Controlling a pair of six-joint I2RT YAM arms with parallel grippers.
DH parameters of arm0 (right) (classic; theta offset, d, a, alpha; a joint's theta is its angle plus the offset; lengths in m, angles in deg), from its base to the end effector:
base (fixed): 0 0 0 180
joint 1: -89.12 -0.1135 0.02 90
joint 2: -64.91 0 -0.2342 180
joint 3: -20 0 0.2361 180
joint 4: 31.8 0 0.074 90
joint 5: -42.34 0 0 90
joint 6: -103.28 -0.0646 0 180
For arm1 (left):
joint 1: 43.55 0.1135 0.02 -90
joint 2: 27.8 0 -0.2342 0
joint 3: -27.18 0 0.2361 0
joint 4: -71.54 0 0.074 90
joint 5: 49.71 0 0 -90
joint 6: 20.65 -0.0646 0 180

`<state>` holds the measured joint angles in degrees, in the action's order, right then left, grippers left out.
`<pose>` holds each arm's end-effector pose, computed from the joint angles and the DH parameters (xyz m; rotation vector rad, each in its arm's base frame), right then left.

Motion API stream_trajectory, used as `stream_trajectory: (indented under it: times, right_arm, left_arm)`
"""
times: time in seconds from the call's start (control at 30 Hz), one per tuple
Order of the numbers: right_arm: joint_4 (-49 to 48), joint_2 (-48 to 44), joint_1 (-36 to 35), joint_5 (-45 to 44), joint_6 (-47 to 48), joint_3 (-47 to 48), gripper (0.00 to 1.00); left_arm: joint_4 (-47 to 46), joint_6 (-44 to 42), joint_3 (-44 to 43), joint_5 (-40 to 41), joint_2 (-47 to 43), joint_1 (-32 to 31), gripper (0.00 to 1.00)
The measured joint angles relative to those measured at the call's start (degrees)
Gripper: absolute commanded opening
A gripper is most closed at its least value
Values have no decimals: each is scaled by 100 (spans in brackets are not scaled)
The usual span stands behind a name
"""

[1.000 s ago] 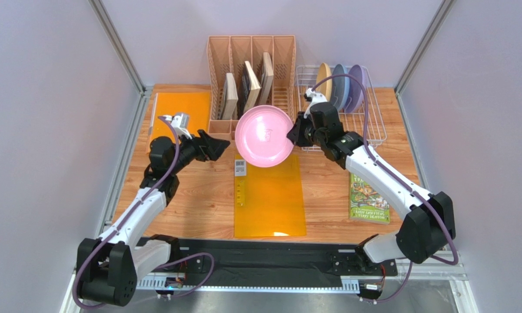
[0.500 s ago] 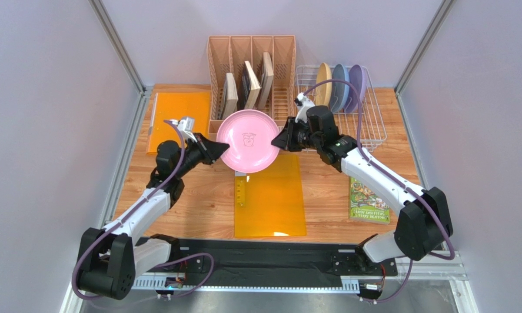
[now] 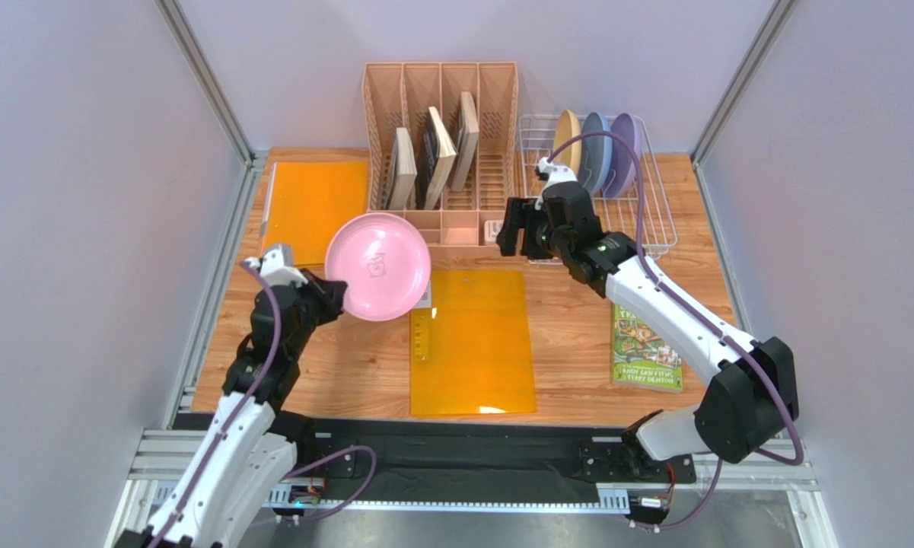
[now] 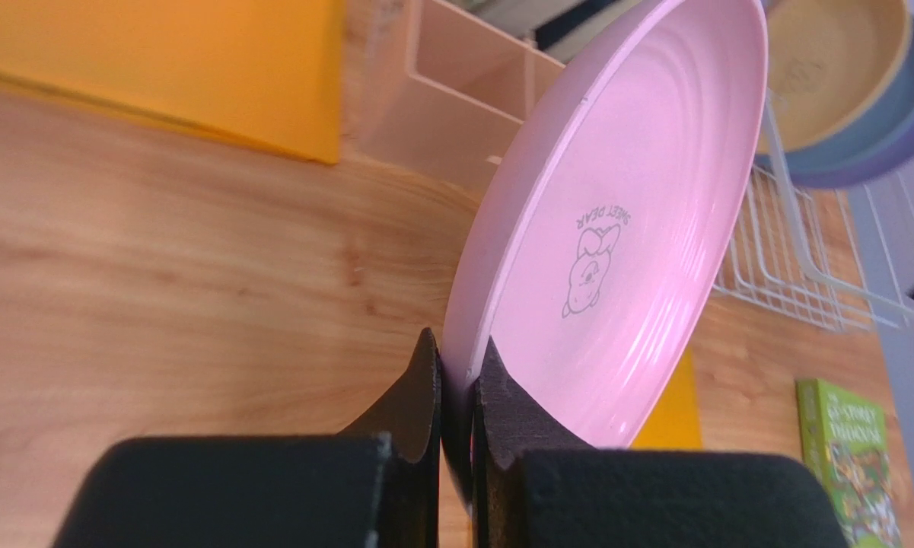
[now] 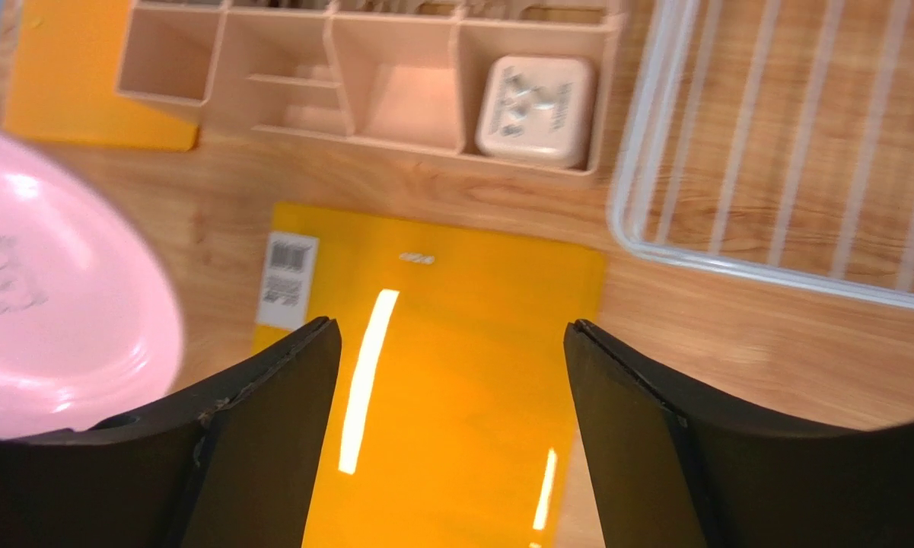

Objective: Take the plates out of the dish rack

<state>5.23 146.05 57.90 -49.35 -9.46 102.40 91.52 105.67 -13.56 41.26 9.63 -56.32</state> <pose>0.2853 0.1707 0.2691 -0.1487 2.2340 0.4907 0.1977 -0.0437 0.2297 -0.3998 1.8594 -0.5735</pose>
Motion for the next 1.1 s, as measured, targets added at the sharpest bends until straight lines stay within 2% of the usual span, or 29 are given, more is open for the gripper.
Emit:
stream_trajectory:
  times: [0.13, 0.23, 0.37, 0.5, 0.63, 0.7, 0.77, 0.97, 1.03, 1.07, 1.1]
  right_arm:
    - [188, -223, 330, -595, 168, 2, 78]
    - [243, -374, 647, -905, 238, 15, 78]
    - [282, -516, 1012, -1239, 339, 109, 79]
    - [275, -518, 1235, -1390, 391, 227, 79]
    - [280, -369, 1473, -1519, 422, 332, 79]
    - [273, -155, 1613, -1613, 455, 463, 79]
    - [280, 103, 1738, -1683, 487, 599, 79]
    - [363, 946, 1937, -1762, 597, 1204, 79]
    - [369, 1119, 1937, -1764, 640, 1357, 79]
    - [372, 1182, 1937, -1766, 660, 1427, 79]
    - [385, 1250, 1939, -1766, 678, 1506, 79]
  left_arm:
    - [1117, 457, 332, 1036, -1036, 0, 0]
    - [1696, 748, 621, 1515, -1388, 0, 0]
    - [2330, 1123, 927, 1921, -1458, 0, 0]
    - [2411, 1412, 988, 2070, -1250, 0, 0]
    - [2306, 1591, 988, 2070, -1056, 0, 15]
    - [2260, 1609, 988, 2035, -1045, 0, 17]
    - [2247, 1606, 994, 2000, -1097, 0, 26]
    - [2422, 1582, 1150, 1969, -1493, 0, 27]
    - [2498, 1582, 1161, 1965, -1554, 0, 36]
    - [2546, 1585, 1163, 1950, -1565, 0, 37]
    - [2575, 1567, 1165, 1939, -1567, 0, 50]
